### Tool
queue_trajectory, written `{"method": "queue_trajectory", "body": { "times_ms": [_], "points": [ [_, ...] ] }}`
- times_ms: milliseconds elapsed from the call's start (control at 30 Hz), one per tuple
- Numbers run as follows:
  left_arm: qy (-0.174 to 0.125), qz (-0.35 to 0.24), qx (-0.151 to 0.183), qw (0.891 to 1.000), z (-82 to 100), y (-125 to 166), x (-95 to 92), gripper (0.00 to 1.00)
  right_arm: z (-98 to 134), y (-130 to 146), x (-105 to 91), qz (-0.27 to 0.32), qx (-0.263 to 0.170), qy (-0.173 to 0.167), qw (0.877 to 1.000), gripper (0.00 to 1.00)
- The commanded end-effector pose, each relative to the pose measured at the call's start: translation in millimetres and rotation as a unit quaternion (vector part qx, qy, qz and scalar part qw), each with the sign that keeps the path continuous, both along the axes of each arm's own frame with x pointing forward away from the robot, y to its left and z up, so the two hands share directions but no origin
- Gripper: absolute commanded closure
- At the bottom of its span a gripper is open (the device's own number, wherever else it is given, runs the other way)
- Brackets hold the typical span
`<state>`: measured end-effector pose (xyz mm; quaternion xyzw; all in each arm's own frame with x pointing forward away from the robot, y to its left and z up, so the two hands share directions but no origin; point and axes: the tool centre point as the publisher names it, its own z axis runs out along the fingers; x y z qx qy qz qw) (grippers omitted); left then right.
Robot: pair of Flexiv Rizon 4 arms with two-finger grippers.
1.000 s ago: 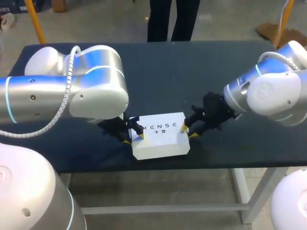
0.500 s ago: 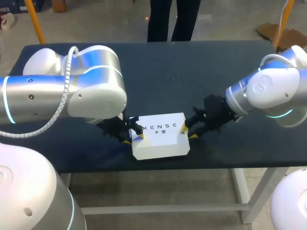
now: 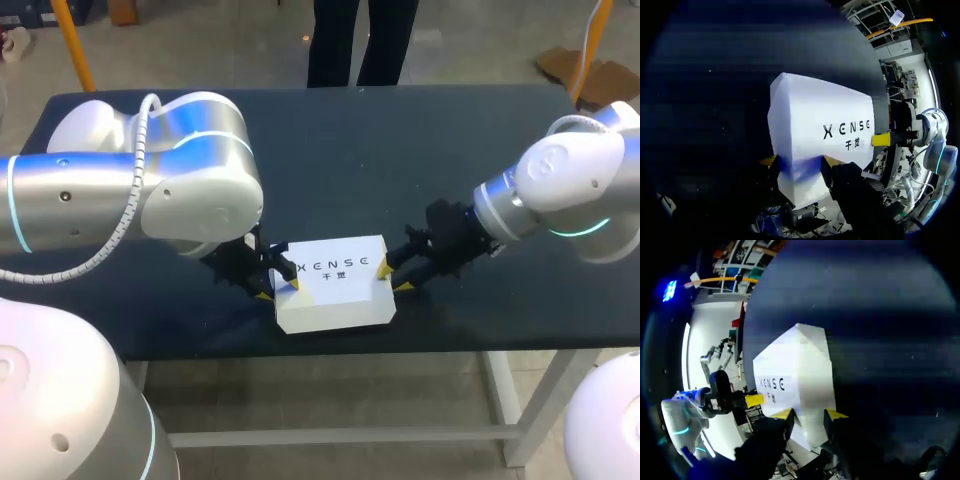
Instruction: Assemble the packaging by folding the flat box into shape, placing the metal phone stand inside, and closing the box properly
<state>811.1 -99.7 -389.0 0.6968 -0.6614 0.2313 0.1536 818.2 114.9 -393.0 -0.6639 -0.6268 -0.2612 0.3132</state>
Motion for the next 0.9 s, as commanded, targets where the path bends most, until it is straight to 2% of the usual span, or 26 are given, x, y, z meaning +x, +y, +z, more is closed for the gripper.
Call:
{"method": "queue_trajectory", "body": {
  "times_ms": [33, 167, 667, 700, 767, 867, 900],
  "points": [
    [0.002, 0.002, -0.001, 1.0, -14.2, -5.7, 6.2, 0.45, -4.2, 6.9, 3.5, 0.006, 0.006, 0.003, 1.0, 0.56],
    [0.005, 0.008, -0.002, 1.0, -15.6, -5.8, 7.6, 0.51, -1.0, 5.8, 3.0, 0.006, 0.009, 0.003, 1.0, 0.56],
    [0.008, 0.014, -0.002, 1.0, -17.0, -5.4, 8.1, 0.52, -1.0, 5.8, 3.0, 0.006, 0.009, 0.003, 1.0, 0.56],
    [0.008, 0.014, -0.002, 1.0, -17.0, -5.4, 8.1, 0.5, -1.0, 5.8, 3.0, 0.006, 0.009, 0.003, 1.0, 0.56],
    [0.008, 0.014, -0.002, 1.0, -17.0, -5.4, 8.1, 0.28, -1.0, 5.8, 3.0, 0.006, 0.009, 0.003, 1.0, 0.55],
    [0.008, 0.014, -0.002, 1.0, -17.0, -5.4, 8.1, 0.39, -1.0, 5.8, 3.0, 0.006, 0.009, 0.003, 1.0, 0.55],
    [0.008, 0.014, -0.002, 1.0, -17.0, -5.4, 8.1, 0.47, -1.0, 5.8, 3.0, 0.006, 0.009, 0.003, 1.0, 0.55]
  ]
}}
